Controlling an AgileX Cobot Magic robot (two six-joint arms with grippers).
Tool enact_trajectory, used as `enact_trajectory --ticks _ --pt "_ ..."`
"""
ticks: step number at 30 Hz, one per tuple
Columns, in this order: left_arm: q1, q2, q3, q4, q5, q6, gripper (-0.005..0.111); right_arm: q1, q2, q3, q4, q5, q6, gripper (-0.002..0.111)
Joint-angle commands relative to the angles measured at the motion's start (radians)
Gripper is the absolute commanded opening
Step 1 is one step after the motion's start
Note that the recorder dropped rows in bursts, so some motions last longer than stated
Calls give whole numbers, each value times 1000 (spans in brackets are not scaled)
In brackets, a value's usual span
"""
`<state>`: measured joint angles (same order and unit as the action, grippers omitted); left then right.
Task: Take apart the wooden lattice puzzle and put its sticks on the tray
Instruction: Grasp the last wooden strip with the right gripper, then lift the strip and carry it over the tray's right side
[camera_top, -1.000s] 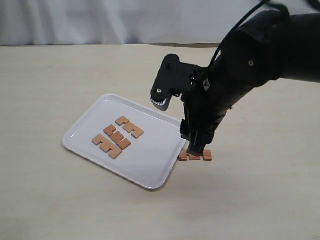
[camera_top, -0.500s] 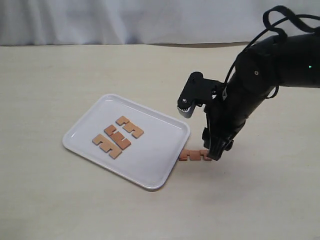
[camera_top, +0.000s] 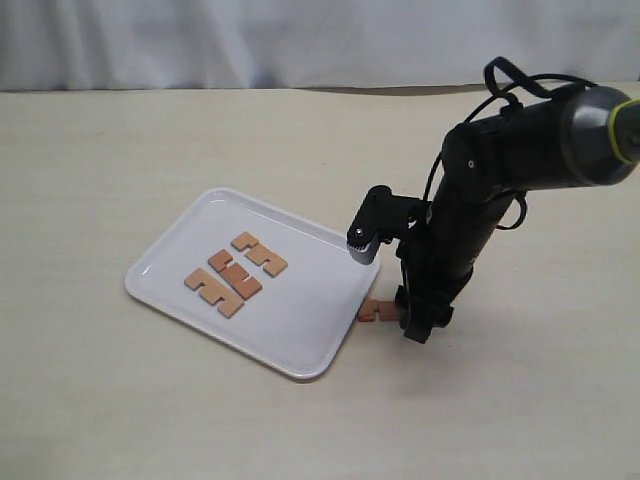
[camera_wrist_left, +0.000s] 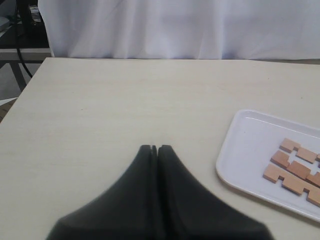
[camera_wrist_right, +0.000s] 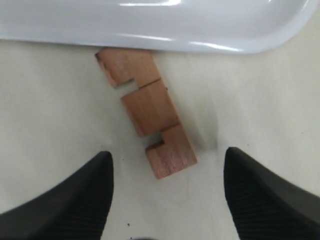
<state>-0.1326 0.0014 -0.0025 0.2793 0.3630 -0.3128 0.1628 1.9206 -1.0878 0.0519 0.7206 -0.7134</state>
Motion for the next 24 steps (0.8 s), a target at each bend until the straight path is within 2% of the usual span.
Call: enact_trajectory --ticks 1,24 --pt "-8 -1 2 -3 -3 -3 0 -9 7 -6 0 -27 -9 60" --pt "-8 -1 2 -3 -3 -3 0 -9 49 -2 -8 -44 29 60"
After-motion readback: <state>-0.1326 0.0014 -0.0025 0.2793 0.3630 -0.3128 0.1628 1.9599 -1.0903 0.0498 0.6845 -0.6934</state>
